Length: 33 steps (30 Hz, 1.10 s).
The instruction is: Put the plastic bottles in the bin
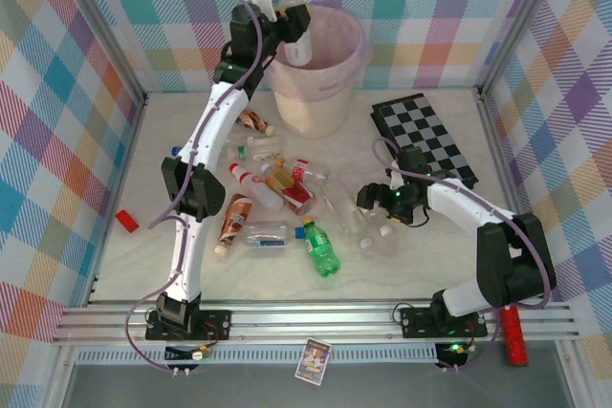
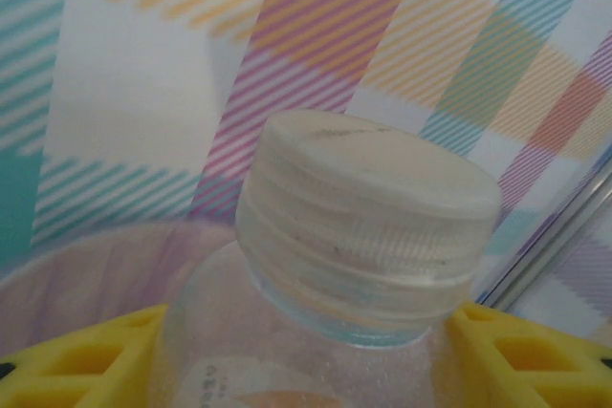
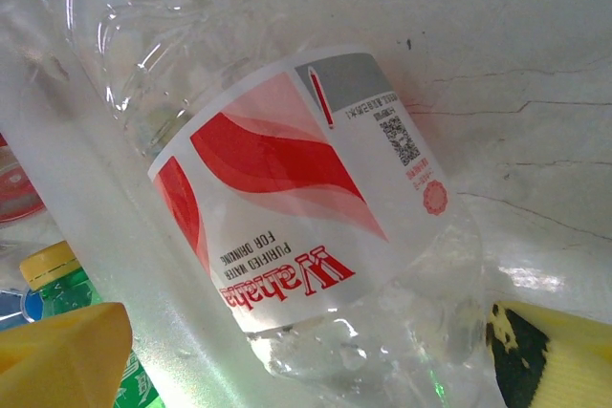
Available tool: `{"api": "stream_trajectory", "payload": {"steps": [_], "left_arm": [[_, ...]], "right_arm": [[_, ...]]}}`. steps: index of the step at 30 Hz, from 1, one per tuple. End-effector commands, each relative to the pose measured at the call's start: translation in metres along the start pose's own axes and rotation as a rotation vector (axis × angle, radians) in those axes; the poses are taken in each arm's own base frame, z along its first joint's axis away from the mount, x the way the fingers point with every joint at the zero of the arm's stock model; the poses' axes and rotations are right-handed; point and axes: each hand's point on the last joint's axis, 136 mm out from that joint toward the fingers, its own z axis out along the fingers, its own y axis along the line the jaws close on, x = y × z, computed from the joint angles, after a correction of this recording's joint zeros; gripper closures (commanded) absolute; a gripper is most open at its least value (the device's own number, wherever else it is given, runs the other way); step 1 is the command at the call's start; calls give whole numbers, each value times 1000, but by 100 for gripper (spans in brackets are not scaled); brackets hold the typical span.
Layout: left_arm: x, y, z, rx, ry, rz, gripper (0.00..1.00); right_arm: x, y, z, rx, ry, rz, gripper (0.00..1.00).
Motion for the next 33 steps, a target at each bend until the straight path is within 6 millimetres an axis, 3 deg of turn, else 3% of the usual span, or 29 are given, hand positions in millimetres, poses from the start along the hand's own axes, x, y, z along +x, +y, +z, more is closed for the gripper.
{"api": "stream_trajectory", "payload": {"steps": [1, 5, 9, 21, 33], "left_arm": [[12, 0, 1, -10, 46, 26, 96], [21, 1, 4, -4, 66, 16, 69], [26, 3, 6, -1, 72, 7, 50], [19, -6, 1, 24, 71, -1, 28], [-1, -22, -15, 61, 60, 16, 10]], "right_arm": [[1, 7, -2, -31, -8, -3, 5], [3, 6, -6, -21, -12, -6, 5], [5, 5, -10, -11, -18, -11, 4], [-5, -11, -11, 111, -32, -45, 6], [-11, -7, 13, 115, 2, -60, 13]]}}
